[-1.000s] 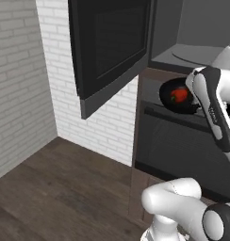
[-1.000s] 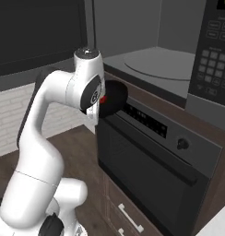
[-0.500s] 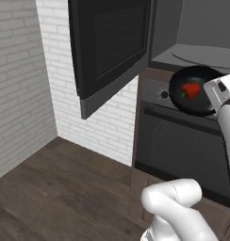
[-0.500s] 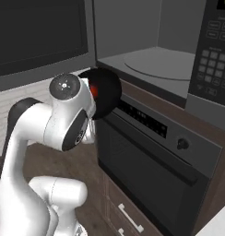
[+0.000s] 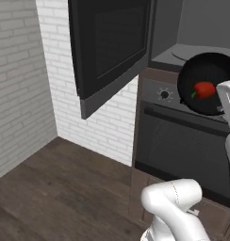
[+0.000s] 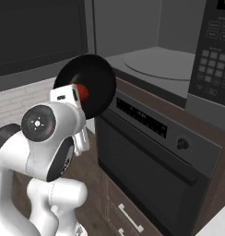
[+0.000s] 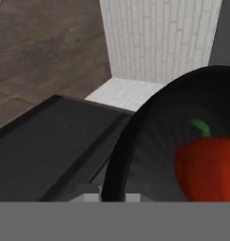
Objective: Pick the bell pepper from the sink and place it in the bowl. Then pick the bowl and place it in the microwave. Then close the microwave door and press the start button.
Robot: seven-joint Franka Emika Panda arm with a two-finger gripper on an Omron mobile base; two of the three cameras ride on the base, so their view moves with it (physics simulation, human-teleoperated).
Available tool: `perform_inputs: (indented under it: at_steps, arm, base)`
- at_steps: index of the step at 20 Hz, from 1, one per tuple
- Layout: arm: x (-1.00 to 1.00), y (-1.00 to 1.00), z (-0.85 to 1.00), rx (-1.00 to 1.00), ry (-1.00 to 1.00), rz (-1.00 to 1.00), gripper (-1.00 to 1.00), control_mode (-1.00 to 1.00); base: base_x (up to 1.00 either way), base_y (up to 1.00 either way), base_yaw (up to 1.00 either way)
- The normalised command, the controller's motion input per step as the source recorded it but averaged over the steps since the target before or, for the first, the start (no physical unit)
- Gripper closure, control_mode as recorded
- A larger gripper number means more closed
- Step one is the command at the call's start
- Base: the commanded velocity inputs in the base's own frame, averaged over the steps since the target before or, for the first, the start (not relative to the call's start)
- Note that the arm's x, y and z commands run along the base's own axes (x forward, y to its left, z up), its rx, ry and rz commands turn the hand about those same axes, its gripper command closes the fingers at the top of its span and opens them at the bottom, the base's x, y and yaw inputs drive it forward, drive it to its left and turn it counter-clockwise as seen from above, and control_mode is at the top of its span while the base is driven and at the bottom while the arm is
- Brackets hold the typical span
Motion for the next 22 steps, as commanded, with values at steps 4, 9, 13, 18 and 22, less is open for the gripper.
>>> perform_inputs:
  at_steps: [4, 9, 13, 18, 22]
  arm:
    - [-0.01, -0.04, 0.59, 0.07, 0.07, -0.06, 1.00, -1.00]
    - [0.00, -0.08, 0.60, 0.07, 0.36, -0.07, 1.00, -1.00]
    - [-0.01, 0.00, 0.43, 0.01, 0.23, -0.10, 1.00, -1.00]
    - [-0.29, -0.02, 0.21, 0.00, -0.21, -0.06, 1.00, -1.00]
    - [0.05, -0.06, 0.04, 0.00, -0.06, -0.16, 1.00, -1.00]
  base:
    - [0.00, 0.00, 0.00]
    - [0.00, 0.00, 0.00]
    - [0.00, 0.00, 0.00]
    - [0.00, 0.00, 0.00]
    - [0.00, 0.00, 0.00]
